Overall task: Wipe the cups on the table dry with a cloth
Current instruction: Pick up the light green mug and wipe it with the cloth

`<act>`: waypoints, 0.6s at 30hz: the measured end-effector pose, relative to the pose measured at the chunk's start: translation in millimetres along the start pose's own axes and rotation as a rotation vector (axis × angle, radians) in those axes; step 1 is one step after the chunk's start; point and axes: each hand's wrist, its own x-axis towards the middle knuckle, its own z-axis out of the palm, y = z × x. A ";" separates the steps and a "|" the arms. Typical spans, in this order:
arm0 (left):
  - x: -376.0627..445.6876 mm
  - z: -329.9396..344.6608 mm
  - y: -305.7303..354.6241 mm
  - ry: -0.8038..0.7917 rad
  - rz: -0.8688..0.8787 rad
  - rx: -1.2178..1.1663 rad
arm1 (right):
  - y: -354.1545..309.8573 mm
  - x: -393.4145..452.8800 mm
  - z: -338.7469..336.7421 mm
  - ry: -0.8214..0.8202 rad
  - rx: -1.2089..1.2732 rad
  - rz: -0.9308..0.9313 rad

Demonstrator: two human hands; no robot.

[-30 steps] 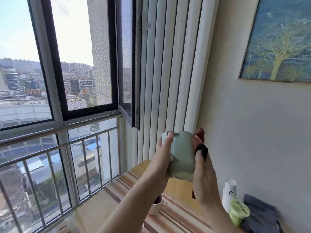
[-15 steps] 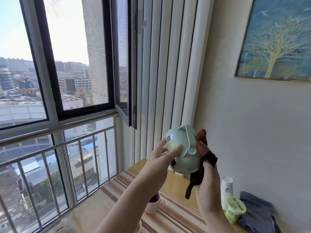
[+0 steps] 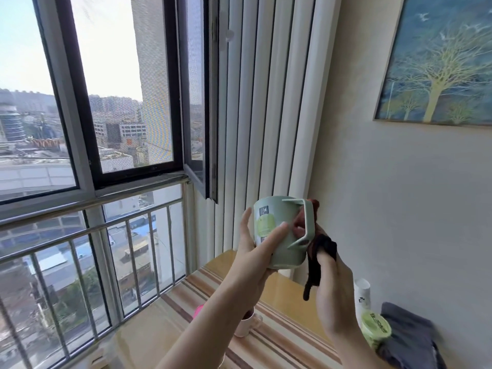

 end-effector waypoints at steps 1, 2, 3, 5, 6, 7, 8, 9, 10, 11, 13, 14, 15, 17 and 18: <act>2.0 -3.8 -1.0 0.022 -0.010 0.024 | 1.5 -4.0 -4.2 0.020 -0.034 0.021; 1.5 -6.9 0.2 0.036 -0.032 0.066 | 3.7 -6.4 -10.3 0.048 -0.052 0.048; 3.7 -11.3 -0.7 0.043 -0.039 0.100 | 4.9 -5.8 -16.5 0.086 -0.046 0.085; 5.0 -17.1 -3.1 0.060 -0.022 0.189 | 0.7 1.8 -26.6 0.119 0.160 0.193; 5.2 -18.1 -4.7 0.083 -0.013 0.215 | -4.1 6.6 -28.6 0.101 0.287 0.223; 5.2 -17.3 -6.6 0.111 -0.005 0.225 | -11.5 10.9 -28.3 0.081 0.368 0.247; 5.5 -14.3 -9.4 0.126 -0.001 0.224 | -18.7 14.2 -25.6 0.041 0.367 0.242; 5.0 -9.7 -11.1 0.137 0.002 0.217 | -22.6 15.3 -21.7 -0.003 0.272 0.220; 3.9 -4.6 -12.5 0.142 0.005 0.213 | -22.9 15.0 -17.5 -0.026 0.119 0.183; 2.5 0.2 -13.3 0.139 0.006 0.213 | -22.6 13.0 -12.7 -0.023 -0.017 0.145; 0.9 4.9 -13.3 0.079 -0.020 0.181 | -20.0 10.0 -7.4 0.064 -0.175 0.062; -0.3 5.0 -11.1 0.026 -0.051 0.140 | -16.0 10.2 -9.2 0.101 -0.201 0.036; -1.2 4.3 -7.7 -0.023 -0.085 0.098 | -15.6 10.7 -10.0 0.125 -0.204 0.023; 0.9 -0.6 -5.6 -0.080 -0.128 0.043 | -17.2 12.3 -12.5 0.137 -0.191 -0.010; 2.6 -2.6 -5.8 -0.079 -0.137 0.021 | -16.5 11.7 -13.3 0.136 -0.190 -0.029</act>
